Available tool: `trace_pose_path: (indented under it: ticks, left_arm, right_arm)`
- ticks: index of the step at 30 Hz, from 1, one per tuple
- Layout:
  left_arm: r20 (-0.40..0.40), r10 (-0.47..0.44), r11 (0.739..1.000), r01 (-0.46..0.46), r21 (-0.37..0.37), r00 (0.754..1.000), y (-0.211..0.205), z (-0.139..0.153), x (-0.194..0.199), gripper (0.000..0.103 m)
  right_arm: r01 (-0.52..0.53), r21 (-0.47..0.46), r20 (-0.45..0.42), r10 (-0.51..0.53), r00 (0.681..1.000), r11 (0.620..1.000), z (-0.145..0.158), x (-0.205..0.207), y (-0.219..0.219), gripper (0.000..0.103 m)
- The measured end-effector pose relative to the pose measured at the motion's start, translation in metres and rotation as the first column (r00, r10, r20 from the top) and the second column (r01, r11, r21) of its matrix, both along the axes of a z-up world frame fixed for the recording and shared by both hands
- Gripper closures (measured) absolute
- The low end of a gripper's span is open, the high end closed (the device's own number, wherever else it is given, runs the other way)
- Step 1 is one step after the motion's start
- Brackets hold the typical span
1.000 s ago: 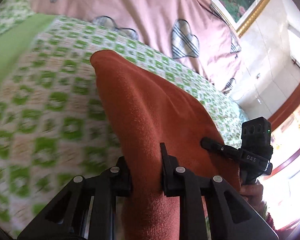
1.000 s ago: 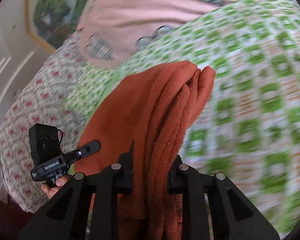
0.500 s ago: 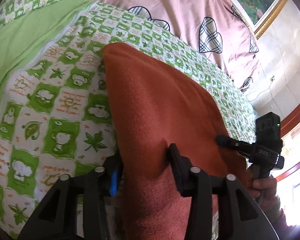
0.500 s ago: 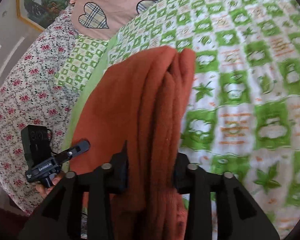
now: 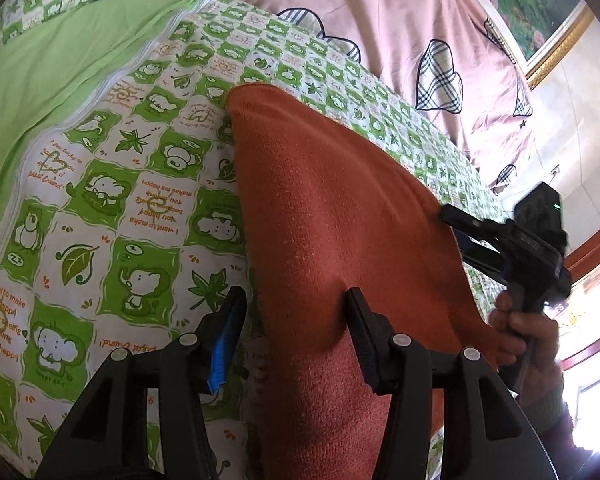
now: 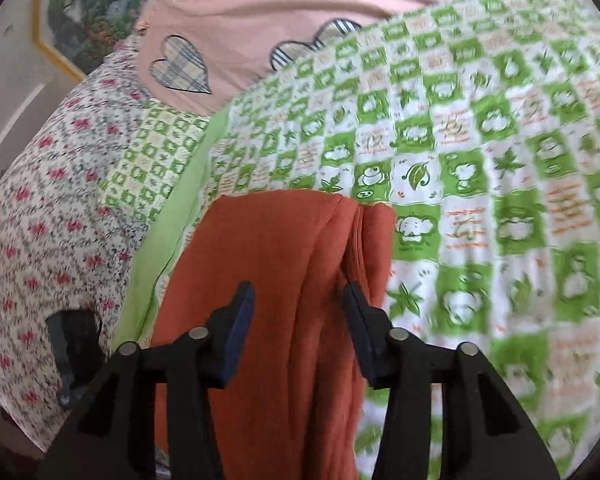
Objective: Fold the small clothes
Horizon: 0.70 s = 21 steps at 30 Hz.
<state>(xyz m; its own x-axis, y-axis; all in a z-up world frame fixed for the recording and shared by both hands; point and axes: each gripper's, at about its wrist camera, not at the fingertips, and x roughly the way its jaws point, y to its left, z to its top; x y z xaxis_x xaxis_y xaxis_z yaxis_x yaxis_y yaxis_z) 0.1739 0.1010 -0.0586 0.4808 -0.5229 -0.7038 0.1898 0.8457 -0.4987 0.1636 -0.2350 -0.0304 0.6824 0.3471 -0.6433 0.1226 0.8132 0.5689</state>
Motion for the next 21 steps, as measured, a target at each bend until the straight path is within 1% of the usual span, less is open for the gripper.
trace_pose_path:
  ticks: [4, 5, 6, 7, 8, 9, 10, 11, 12, 14, 15, 16, 17, 19, 21]
  left_arm:
    - [-0.012, 0.007, 1.0, -0.007, -0.004, 1.0, 0.002, 0.002, 0.017, 0.048]
    - [-0.018, 0.013, 1.0, -0.013, -0.004, 1.0, 0.001, 0.002, 0.022, 0.048]
    - [-0.027, 0.018, 1.0, -0.018, -0.006, 0.999, 0.0, 0.004, 0.028, 0.048]
    - [-0.026, 0.022, 1.0, -0.022, -0.006, 0.999, -0.001, 0.005, 0.03, 0.048]
    - [-0.023, 0.023, 1.0, -0.024, -0.003, 0.999, -0.001, 0.006, 0.032, 0.048]
    - [-0.021, 0.023, 1.0, -0.023, 0.003, 1.0, -0.002, 0.007, 0.033, 0.046]
    - [-0.023, 0.021, 1.0, -0.021, 0.004, 1.0, -0.003, 0.007, 0.035, 0.044]
    - [-0.026, 0.018, 1.0, -0.018, -0.001, 1.0, -0.003, 0.006, 0.035, 0.044]
    - [-0.031, 0.017, 1.0, -0.017, -0.008, 0.999, -0.003, 0.004, 0.036, 0.044]
    - [-0.049, 0.014, 1.0, -0.015, -0.018, 0.999, -0.004, -0.001, 0.039, 0.043]
    - [-0.059, 0.013, 1.0, -0.015, -0.027, 0.998, -0.005, -0.005, 0.041, 0.043]
    - [-0.062, 0.016, 0.999, -0.018, -0.026, 0.998, -0.006, -0.006, 0.042, 0.043]
    - [-0.064, 0.017, 1.0, -0.018, -0.021, 0.998, -0.006, -0.007, 0.042, 0.043]
    - [-0.061, 0.011, 1.0, -0.01, 0.007, 0.998, -0.009, -0.009, 0.04, 0.043]
    - [-0.058, 0.014, 0.999, -0.012, 0.033, 0.998, -0.009, -0.006, 0.034, 0.042]
  right_arm:
    - [0.007, 0.058, -0.008, -0.007, 1.0, 0.998, -0.008, 0.015, -0.003, 0.066]
    - [0.008, 0.069, -0.009, -0.007, 1.0, 0.998, -0.008, 0.017, -0.004, 0.083]
    - [0.005, 0.077, -0.004, -0.005, 1.0, 0.997, -0.006, 0.017, -0.004, 0.092]
    - [-0.001, 0.082, 0.024, -0.001, 1.0, 0.997, 0.0, 0.014, -0.004, 0.092]
    - [-0.021, 0.082, 0.095, 0.013, 0.995, 0.996, 0.015, 0.005, 0.0, 0.092]
    - [-0.032, 0.075, 0.138, 0.021, 0.99, 0.997, 0.025, -0.003, 0.002, 0.092]
    - [-0.04, 0.059, 0.175, 0.029, 0.984, 0.997, 0.034, -0.013, 0.005, 0.092]
    - [-0.042, 0.038, 0.191, 0.034, 0.981, 0.998, 0.039, -0.022, 0.007, 0.092]
    - [-0.035, 0.021, 0.175, 0.031, 0.984, 0.999, 0.036, -0.027, 0.006, 0.092]
    - [-0.004, -0.024, 0.09, 0.006, 0.996, 1.0, 0.017, -0.025, 0.001, 0.092]
    - [0.011, -0.025, 0.052, -0.009, 0.999, 1.0, 0.005, -0.021, -0.004, 0.092]
    - [0.021, -0.006, 0.03, -0.021, 0.999, 1.0, -0.007, -0.018, -0.01, 0.092]
    - [0.027, 0.01, 0.015, -0.028, 1.0, 1.0, -0.017, -0.014, -0.015, 0.092]
    - [0.029, -0.018, -0.011, -0.03, 1.0, 0.999, -0.028, -0.007, -0.018, 0.092]
    - [0.039, -0.016, -0.016, -0.039, 0.999, 0.999, -0.028, -0.005, -0.016, 0.092]
